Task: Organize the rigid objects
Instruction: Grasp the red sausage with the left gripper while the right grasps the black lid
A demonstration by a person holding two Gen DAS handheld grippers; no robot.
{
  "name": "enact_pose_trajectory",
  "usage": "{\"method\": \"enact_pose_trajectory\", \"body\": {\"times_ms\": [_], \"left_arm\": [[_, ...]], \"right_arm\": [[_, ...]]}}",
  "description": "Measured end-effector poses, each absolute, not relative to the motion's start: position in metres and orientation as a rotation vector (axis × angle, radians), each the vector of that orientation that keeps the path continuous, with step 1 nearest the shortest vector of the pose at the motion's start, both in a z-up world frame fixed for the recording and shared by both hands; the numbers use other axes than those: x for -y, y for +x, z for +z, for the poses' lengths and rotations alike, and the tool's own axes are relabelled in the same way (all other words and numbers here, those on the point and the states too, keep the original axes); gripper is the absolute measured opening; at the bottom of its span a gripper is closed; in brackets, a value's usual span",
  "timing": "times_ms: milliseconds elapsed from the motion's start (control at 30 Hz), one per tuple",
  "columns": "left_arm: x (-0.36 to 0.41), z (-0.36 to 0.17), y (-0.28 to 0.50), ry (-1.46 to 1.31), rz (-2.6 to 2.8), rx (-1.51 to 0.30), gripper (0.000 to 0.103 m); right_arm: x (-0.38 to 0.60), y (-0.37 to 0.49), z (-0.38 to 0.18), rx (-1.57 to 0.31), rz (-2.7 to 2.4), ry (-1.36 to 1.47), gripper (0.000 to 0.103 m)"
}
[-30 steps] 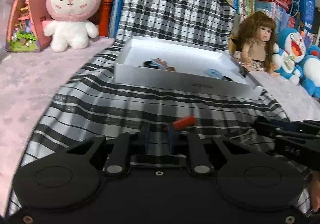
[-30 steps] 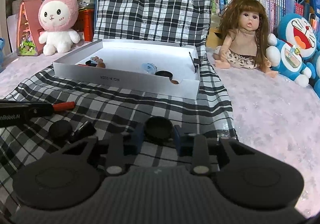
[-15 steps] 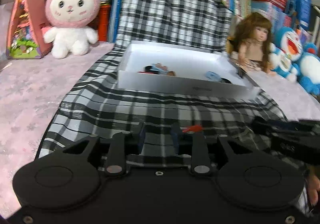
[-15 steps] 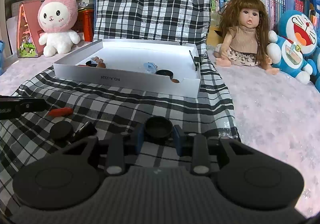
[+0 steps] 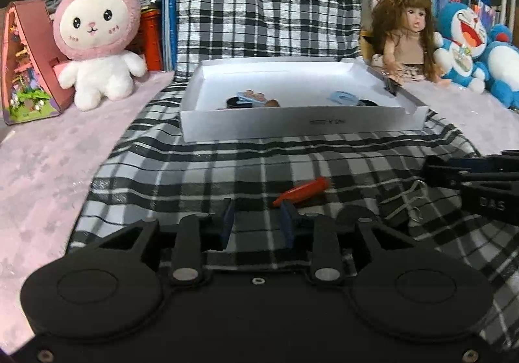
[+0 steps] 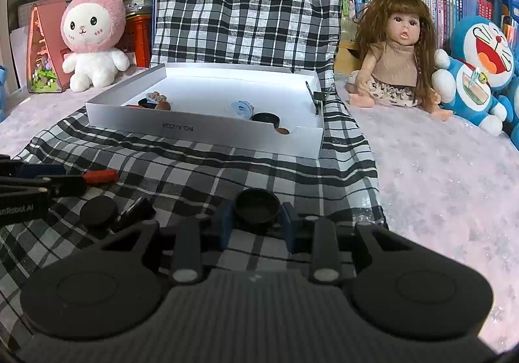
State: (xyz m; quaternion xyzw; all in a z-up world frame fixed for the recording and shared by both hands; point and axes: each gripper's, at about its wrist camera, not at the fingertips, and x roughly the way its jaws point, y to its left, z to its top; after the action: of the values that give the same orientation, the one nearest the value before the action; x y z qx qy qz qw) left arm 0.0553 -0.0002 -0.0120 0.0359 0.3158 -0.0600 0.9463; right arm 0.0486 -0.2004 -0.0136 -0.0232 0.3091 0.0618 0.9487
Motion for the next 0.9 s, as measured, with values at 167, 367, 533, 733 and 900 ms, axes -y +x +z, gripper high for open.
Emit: {"method": "enact_pose_trajectory", "body": {"times_ms": [167, 367, 533, 733, 900], "left_arm": [[-0.005, -0.009, 0.067, 0.062, -0.097, -0.645, 0.030], [-0.001, -0.003, 0.059, -0.014, -0.157, -0.612, 0.047], [0.015, -0.007, 0.058, -0.057, -0.170, -0.615, 0.063], [0.023, -0.014, 0.061, -0.082, -0.100, -0.636, 0.063], [0.025, -0.015, 0.064, -0.086, -0.111, -0.641, 0.042]], "right_arm": [[0.202, 0.050, -0.013, -0.628, 0.126, -0.051, 0.037], [0.204, 0.051, -0.010, -0.627, 0.126, -0.038, 0.037], [0.204, 0.051, -0.011, -0.628, 0.128, -0.036, 0.038], [0.203, 0.050, -0.011, -0.628, 0.130, -0.031, 0.037], [0.203, 0.049, -0.009, -0.625, 0.134, -0.016, 0.037]]}}
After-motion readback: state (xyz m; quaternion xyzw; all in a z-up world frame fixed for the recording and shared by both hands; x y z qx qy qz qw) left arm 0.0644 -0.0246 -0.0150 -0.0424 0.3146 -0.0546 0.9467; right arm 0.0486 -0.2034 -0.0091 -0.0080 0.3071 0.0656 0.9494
